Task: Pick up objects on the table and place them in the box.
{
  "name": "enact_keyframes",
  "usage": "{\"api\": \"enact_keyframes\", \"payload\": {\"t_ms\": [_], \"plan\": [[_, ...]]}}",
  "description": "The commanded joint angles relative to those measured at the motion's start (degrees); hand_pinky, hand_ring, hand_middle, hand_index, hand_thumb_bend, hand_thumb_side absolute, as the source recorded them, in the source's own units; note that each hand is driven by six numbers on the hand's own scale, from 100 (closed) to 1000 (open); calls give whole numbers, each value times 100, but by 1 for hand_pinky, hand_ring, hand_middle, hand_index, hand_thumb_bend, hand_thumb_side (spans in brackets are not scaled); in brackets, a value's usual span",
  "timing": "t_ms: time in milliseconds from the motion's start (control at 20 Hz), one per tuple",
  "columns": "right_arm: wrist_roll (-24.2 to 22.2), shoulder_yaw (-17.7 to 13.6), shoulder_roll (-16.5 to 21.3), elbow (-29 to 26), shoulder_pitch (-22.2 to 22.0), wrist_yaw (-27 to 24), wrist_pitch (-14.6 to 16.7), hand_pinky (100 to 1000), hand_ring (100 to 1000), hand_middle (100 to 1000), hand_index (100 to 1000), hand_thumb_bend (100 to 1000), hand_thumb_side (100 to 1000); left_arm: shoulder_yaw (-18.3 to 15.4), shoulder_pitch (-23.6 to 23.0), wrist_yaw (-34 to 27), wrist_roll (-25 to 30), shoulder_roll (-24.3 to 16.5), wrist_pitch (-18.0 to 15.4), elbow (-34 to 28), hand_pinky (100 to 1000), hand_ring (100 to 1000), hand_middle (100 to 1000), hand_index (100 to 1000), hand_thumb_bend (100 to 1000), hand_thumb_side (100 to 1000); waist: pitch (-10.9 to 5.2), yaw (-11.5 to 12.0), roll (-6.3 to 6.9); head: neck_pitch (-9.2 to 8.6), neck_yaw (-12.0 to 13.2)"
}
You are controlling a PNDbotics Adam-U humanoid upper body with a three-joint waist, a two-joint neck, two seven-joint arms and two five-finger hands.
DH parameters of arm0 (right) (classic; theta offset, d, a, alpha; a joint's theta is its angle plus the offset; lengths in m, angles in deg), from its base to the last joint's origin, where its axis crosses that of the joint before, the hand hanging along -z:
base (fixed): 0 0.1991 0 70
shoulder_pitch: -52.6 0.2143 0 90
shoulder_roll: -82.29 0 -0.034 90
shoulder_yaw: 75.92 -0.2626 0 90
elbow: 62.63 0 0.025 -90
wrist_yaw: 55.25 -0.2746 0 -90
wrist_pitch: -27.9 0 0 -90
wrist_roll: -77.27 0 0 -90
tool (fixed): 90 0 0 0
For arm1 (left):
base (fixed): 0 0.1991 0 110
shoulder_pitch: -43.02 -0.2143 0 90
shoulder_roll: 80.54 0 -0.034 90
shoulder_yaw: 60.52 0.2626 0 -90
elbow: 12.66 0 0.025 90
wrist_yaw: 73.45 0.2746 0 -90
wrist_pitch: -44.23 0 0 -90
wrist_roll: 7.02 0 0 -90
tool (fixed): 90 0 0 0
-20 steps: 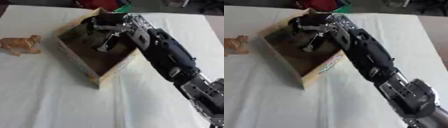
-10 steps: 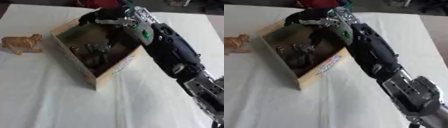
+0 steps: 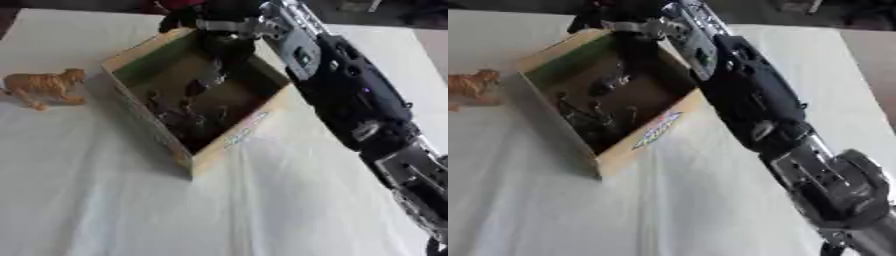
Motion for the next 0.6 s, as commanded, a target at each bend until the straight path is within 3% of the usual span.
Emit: {"api": "enact_keyframes", "payload": {"t_ms": [50, 100, 250, 600], "plan": [[-1394, -380, 404, -529, 130, -319, 1656, 880, 1000, 889, 917, 294, 951, -50, 8, 35, -46, -213, -23, -96, 551, 708, 768, 820, 100, 797, -180, -54, 72, 78, 99], [-1309, -509, 492, -668, 101, -405, 1655, 854, 1000, 868, 899, 239, 993, -53, 5, 38, -51, -225, -27, -96, 551, 708, 768, 820, 100, 797, -190, -76, 81, 92, 120], [-1067, -895, 788, -1061, -37, -647, 1513, 794, 1000, 825, 865, 100, 1000, -76, -39, 48, -79, -263, -7, -96, 550, 708, 768, 820, 100, 795, -243, -200, 150, 139, 298], [-528, -1704, 1302, -1937, -587, -1187, 988, 750, 1000, 772, 822, 100, 1000, -82, -57, 103, -99, -343, 84, -96, 550, 708, 768, 820, 100, 791, -299, -337, 225, 169, 495]]}}
